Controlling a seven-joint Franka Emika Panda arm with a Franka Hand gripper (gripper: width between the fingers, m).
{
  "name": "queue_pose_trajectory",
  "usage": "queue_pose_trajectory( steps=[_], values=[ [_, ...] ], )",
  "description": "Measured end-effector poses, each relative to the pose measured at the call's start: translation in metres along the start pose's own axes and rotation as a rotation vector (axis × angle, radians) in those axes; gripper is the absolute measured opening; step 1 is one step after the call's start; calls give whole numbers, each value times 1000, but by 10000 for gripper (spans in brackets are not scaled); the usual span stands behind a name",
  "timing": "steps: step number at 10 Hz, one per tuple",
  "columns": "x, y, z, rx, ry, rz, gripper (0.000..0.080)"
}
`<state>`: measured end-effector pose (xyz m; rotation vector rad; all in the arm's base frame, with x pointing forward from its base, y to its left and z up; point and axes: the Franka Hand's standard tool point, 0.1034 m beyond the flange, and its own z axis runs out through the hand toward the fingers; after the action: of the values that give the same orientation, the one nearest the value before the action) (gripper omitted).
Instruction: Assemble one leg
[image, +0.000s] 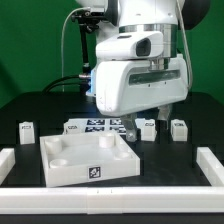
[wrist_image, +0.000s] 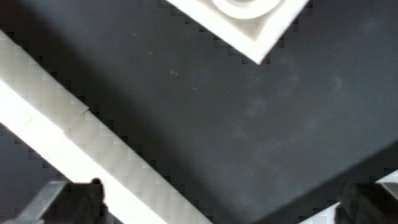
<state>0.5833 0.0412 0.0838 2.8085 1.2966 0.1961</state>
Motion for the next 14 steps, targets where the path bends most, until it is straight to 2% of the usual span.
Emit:
queue_pose_trajectory(
  steps=[7, 8, 10, 11, 12, 14],
  values=[
    [0, 0, 0, 0, 0, 0, 650],
    [-1, -1, 1, -6, 7, -14, 650],
    [-17, -14, 10, -25, 27, -177, 650],
    [-21, -18, 16, -17, 12, -277, 650],
    [-19, -21, 17, -23, 0, -357, 650],
    [-19, -15, 9, -37, -2, -386, 650]
  ],
)
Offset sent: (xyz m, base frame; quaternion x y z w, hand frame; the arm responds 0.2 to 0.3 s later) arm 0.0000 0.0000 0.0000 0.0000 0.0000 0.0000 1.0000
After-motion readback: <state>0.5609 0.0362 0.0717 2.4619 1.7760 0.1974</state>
